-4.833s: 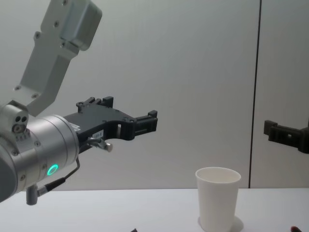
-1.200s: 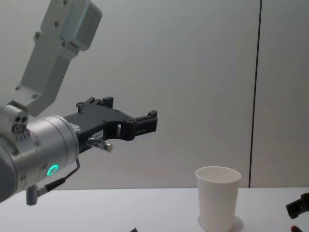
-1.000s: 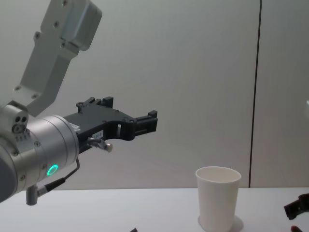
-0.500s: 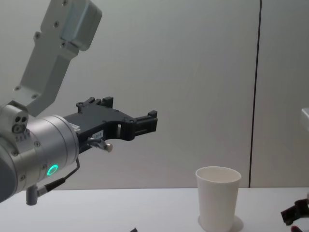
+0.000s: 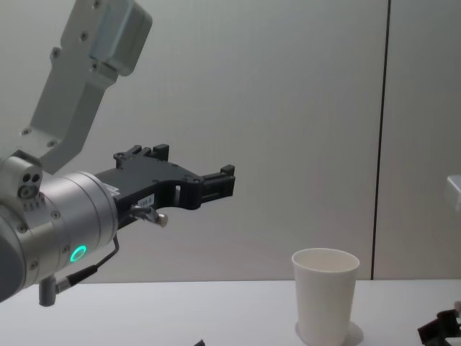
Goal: Place the pen into the pen holder.
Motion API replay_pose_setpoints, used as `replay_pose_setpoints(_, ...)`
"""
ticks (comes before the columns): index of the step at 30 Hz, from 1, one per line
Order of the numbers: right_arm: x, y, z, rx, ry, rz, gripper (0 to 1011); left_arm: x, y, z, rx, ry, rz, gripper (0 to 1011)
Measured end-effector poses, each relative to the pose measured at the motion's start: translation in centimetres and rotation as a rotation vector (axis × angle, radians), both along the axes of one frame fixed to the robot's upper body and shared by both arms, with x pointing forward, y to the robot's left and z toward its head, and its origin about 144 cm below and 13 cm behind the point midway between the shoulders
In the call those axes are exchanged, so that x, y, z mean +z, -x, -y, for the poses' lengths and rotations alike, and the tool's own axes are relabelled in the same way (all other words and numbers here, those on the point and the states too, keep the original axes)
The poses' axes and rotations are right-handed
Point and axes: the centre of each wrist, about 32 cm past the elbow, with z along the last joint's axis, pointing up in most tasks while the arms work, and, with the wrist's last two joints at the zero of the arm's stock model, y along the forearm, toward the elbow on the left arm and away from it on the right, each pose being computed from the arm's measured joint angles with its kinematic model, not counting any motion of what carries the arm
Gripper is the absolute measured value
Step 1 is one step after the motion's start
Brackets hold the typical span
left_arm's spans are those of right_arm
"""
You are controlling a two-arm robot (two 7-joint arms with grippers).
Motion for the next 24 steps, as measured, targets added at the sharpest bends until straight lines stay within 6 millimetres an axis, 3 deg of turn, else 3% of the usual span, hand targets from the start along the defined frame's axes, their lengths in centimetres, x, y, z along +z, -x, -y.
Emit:
replay_pose_setpoints(7,-0.5,-0.1,-0.1,-0.002,-0.006,-0.009,843,0.0,0.0,0.0,0.000,0.000,0.000,1003)
replay_pose_setpoints(24,-1.6,-0.4,-0.3,-0.008,-0.020,-0.031,288,0.0,0.0,0.0,0.000,0.000,0.000,1003)
